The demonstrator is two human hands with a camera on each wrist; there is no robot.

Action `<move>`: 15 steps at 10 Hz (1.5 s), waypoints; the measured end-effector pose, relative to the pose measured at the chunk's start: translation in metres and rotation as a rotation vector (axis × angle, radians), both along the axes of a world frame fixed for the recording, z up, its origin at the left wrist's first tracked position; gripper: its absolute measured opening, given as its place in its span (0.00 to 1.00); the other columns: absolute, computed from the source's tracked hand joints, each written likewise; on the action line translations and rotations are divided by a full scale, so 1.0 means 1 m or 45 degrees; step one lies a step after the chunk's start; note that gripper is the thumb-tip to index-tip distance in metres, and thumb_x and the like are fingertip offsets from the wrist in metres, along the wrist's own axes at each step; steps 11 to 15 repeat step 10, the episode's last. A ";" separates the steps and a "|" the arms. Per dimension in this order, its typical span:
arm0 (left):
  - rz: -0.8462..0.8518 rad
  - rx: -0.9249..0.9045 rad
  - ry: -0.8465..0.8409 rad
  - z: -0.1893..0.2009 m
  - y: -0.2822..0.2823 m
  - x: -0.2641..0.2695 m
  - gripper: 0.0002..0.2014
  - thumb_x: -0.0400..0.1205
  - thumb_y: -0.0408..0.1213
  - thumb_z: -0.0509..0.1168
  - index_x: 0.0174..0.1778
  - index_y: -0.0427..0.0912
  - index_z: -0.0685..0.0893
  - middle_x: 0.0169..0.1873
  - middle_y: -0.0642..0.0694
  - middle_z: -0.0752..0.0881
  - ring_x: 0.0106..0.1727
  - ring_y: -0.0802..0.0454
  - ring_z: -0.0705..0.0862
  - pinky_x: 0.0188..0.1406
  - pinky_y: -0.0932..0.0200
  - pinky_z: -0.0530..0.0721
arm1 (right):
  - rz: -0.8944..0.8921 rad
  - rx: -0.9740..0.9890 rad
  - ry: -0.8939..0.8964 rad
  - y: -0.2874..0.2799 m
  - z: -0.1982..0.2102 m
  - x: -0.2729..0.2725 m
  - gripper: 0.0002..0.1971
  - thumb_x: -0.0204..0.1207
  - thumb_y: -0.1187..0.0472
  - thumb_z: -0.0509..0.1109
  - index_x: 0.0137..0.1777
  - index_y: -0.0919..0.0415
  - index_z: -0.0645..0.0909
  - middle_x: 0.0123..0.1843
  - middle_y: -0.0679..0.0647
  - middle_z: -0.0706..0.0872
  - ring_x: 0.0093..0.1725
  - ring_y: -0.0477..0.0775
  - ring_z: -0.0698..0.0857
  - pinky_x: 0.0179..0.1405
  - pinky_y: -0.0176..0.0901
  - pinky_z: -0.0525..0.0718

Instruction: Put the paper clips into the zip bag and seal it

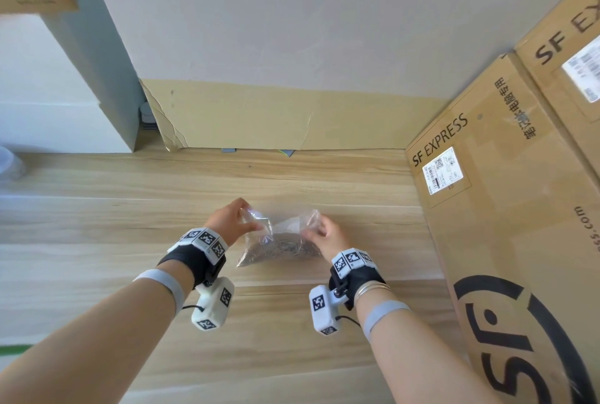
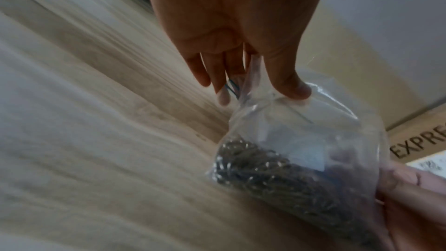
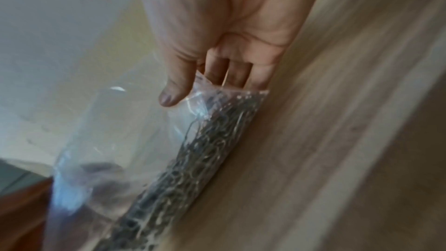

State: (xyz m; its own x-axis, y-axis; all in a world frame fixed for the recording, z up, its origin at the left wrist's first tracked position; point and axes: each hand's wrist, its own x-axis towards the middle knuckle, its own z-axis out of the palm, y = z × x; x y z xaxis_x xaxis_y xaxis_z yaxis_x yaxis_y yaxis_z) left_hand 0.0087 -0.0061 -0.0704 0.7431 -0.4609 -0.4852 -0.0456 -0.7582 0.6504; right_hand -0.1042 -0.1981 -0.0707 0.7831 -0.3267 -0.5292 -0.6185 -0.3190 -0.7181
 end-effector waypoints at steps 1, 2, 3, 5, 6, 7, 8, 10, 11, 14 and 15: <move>0.136 -0.135 0.146 -0.007 -0.011 0.012 0.27 0.73 0.47 0.70 0.65 0.42 0.72 0.55 0.42 0.84 0.50 0.48 0.82 0.50 0.55 0.81 | -0.037 -0.027 -0.034 -0.012 -0.005 0.016 0.23 0.76 0.54 0.66 0.70 0.55 0.69 0.69 0.52 0.78 0.69 0.54 0.76 0.65 0.49 0.72; 0.418 -0.371 0.374 -0.009 -0.028 0.029 0.28 0.74 0.41 0.68 0.69 0.41 0.67 0.60 0.37 0.82 0.53 0.45 0.82 0.55 0.47 0.83 | -0.087 -0.067 -0.081 -0.027 -0.008 0.037 0.20 0.76 0.54 0.66 0.67 0.58 0.73 0.65 0.53 0.81 0.66 0.53 0.78 0.57 0.43 0.73; 0.616 -0.482 0.444 -0.008 -0.048 0.052 0.27 0.75 0.38 0.68 0.68 0.40 0.67 0.63 0.36 0.80 0.58 0.43 0.82 0.54 0.43 0.84 | -0.164 -0.099 -0.137 -0.040 -0.003 0.064 0.25 0.75 0.51 0.67 0.70 0.58 0.70 0.66 0.53 0.80 0.65 0.54 0.79 0.56 0.43 0.74; 0.675 -0.510 0.351 -0.004 -0.076 0.088 0.25 0.77 0.38 0.66 0.69 0.36 0.70 0.65 0.38 0.79 0.60 0.43 0.82 0.50 0.47 0.87 | -0.237 -0.085 -0.213 -0.060 -0.004 0.104 0.25 0.75 0.53 0.67 0.71 0.59 0.69 0.70 0.57 0.77 0.66 0.55 0.77 0.56 0.41 0.72; 0.642 -0.416 0.257 -0.012 -0.082 0.095 0.25 0.78 0.40 0.64 0.70 0.38 0.69 0.67 0.38 0.78 0.61 0.42 0.82 0.54 0.46 0.85 | -0.189 -0.105 -0.134 -0.063 -0.014 0.113 0.27 0.77 0.52 0.65 0.73 0.60 0.66 0.71 0.59 0.76 0.68 0.57 0.76 0.60 0.42 0.73; 0.512 -0.150 0.062 -0.020 -0.087 0.090 0.26 0.80 0.42 0.62 0.73 0.39 0.66 0.67 0.38 0.78 0.63 0.42 0.80 0.53 0.55 0.81 | -0.069 -0.240 -0.018 -0.062 -0.025 0.117 0.29 0.76 0.48 0.65 0.74 0.61 0.65 0.73 0.59 0.74 0.70 0.58 0.74 0.66 0.47 0.74; 0.454 -0.013 -0.003 -0.026 -0.090 0.089 0.29 0.81 0.46 0.60 0.76 0.40 0.62 0.69 0.39 0.75 0.66 0.43 0.78 0.56 0.53 0.79 | -0.019 -0.409 0.040 -0.064 -0.032 0.119 0.30 0.74 0.43 0.66 0.72 0.58 0.69 0.70 0.61 0.75 0.68 0.60 0.75 0.67 0.50 0.74; 0.486 -0.035 0.020 -0.008 -0.081 0.080 0.33 0.80 0.44 0.62 0.79 0.47 0.54 0.76 0.38 0.65 0.71 0.39 0.72 0.66 0.44 0.75 | -0.157 -0.419 -0.008 -0.062 -0.009 0.104 0.31 0.71 0.44 0.69 0.71 0.57 0.68 0.70 0.58 0.72 0.68 0.59 0.74 0.66 0.51 0.73; 0.486 -0.035 0.020 -0.008 -0.081 0.080 0.33 0.80 0.44 0.62 0.79 0.47 0.54 0.76 0.38 0.65 0.71 0.39 0.72 0.66 0.44 0.75 | -0.157 -0.419 -0.008 -0.062 -0.009 0.104 0.31 0.71 0.44 0.69 0.71 0.57 0.68 0.70 0.58 0.72 0.68 0.59 0.74 0.66 0.51 0.73; 0.486 -0.035 0.020 -0.008 -0.081 0.080 0.33 0.80 0.44 0.62 0.79 0.47 0.54 0.76 0.38 0.65 0.71 0.39 0.72 0.66 0.44 0.75 | -0.157 -0.419 -0.008 -0.062 -0.009 0.104 0.31 0.71 0.44 0.69 0.71 0.57 0.68 0.70 0.58 0.72 0.68 0.59 0.74 0.66 0.51 0.73; 0.486 -0.035 0.020 -0.008 -0.081 0.080 0.33 0.80 0.44 0.62 0.79 0.47 0.54 0.76 0.38 0.65 0.71 0.39 0.72 0.66 0.44 0.75 | -0.157 -0.419 -0.008 -0.062 -0.009 0.104 0.31 0.71 0.44 0.69 0.71 0.57 0.68 0.70 0.58 0.72 0.68 0.59 0.74 0.66 0.51 0.73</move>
